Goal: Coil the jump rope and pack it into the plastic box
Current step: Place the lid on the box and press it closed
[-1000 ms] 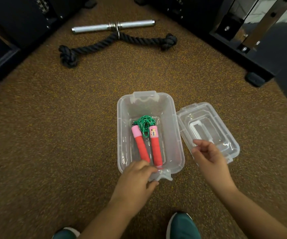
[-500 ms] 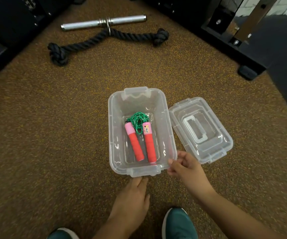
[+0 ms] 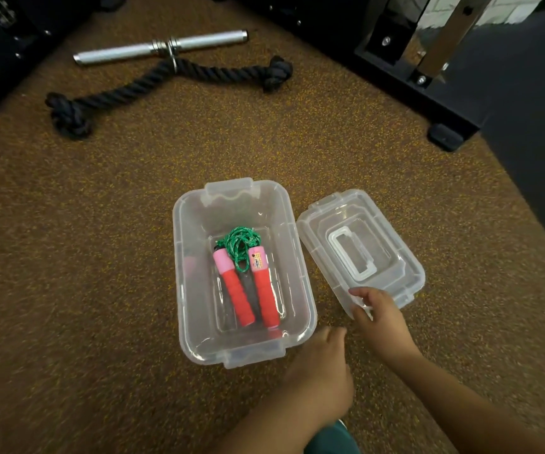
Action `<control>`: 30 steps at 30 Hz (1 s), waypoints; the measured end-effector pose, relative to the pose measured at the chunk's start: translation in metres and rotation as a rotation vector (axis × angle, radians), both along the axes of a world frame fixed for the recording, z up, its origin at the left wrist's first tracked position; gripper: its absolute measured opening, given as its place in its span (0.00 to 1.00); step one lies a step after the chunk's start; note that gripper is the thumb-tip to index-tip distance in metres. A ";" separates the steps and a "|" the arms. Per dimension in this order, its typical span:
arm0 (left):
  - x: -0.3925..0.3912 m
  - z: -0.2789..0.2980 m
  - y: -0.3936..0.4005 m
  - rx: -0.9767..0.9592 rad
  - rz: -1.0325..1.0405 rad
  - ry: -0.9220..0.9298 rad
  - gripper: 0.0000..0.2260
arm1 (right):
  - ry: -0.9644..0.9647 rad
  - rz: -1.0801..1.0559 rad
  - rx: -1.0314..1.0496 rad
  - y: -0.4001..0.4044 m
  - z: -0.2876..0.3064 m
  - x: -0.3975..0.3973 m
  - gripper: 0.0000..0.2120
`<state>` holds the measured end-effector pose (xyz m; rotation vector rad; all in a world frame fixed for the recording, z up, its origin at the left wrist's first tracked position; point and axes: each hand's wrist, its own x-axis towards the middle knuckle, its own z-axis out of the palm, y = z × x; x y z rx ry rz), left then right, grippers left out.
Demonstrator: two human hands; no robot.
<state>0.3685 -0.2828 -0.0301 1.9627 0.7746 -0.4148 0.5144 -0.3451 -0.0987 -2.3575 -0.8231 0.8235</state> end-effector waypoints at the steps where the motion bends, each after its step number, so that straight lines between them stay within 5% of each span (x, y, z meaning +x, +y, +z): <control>1: 0.009 -0.001 0.000 -0.040 0.020 0.007 0.25 | -0.058 0.052 -0.021 0.001 -0.004 0.007 0.15; 11: 0.069 -0.022 0.005 -0.292 0.334 0.064 0.29 | -0.233 0.353 -0.237 0.024 -0.024 0.041 0.35; 16: 0.083 -0.041 0.008 -0.409 0.513 0.084 0.30 | -0.230 0.092 -0.183 0.024 -0.024 0.068 0.27; 30: 0.111 -0.061 0.019 -0.743 0.835 0.210 0.30 | 0.058 -0.240 -0.268 0.012 -0.035 0.121 0.34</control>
